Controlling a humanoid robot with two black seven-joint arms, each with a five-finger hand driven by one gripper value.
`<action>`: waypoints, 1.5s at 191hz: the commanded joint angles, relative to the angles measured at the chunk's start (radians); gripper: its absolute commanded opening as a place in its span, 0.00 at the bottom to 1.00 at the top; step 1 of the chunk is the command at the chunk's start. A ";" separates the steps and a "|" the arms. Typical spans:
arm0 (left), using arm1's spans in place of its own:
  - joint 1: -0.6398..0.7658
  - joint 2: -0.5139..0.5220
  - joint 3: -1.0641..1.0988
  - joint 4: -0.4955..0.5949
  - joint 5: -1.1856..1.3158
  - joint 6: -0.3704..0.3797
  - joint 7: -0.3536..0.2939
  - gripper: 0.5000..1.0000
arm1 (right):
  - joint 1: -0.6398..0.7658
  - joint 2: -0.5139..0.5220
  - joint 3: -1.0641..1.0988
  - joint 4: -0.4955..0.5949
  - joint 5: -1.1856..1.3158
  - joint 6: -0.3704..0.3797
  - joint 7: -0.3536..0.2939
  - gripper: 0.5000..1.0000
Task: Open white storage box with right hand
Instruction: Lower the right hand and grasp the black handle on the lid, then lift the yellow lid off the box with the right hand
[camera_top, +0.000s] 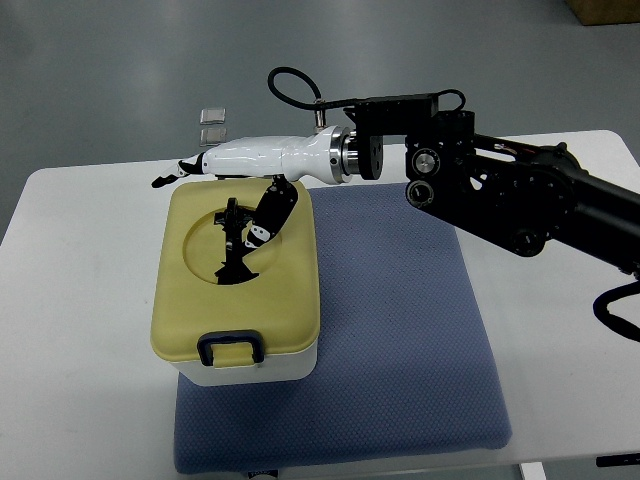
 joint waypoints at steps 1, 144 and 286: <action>0.000 0.000 0.000 0.000 -0.001 -0.002 0.000 1.00 | -0.010 0.008 0.000 0.000 -0.002 -0.007 0.000 0.82; 0.000 0.000 0.000 0.000 -0.001 -0.001 0.000 1.00 | -0.024 0.004 -0.005 0.000 -0.003 -0.035 0.009 0.00; 0.000 0.000 0.000 -0.002 0.001 0.000 0.000 1.00 | 0.046 -0.217 0.222 0.072 0.015 0.227 0.009 0.00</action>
